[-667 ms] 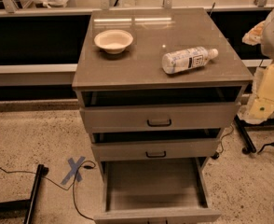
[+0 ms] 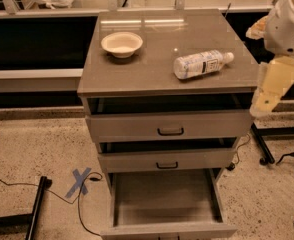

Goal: Place blue plastic bottle into bottom drawer

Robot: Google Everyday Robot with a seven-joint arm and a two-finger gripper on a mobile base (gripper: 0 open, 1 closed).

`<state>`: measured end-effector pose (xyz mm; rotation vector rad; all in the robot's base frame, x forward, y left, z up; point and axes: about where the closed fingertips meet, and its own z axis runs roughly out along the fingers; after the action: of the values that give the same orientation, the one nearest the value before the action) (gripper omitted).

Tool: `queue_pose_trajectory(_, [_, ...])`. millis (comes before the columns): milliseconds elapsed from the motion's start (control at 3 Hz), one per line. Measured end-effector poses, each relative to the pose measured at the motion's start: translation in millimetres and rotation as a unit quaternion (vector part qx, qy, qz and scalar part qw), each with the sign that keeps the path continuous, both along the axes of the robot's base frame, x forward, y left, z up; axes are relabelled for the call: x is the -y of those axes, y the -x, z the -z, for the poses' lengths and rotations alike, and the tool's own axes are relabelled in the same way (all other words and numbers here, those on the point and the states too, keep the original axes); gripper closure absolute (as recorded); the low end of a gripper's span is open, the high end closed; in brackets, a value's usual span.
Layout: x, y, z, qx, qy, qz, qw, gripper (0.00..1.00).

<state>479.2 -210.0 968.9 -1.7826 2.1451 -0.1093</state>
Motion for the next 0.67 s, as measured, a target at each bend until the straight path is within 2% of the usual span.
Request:
queue_pose_trajectory(333, [-2.3, -48.0, 2.9, 0.015, 0.004, -0.028, 0.9995, 0.0])
queue_pose_trajectory(667, [-0.7, -100.0, 13.3, 0.003, 0.017, -0.06, 0.9981, 0.0])
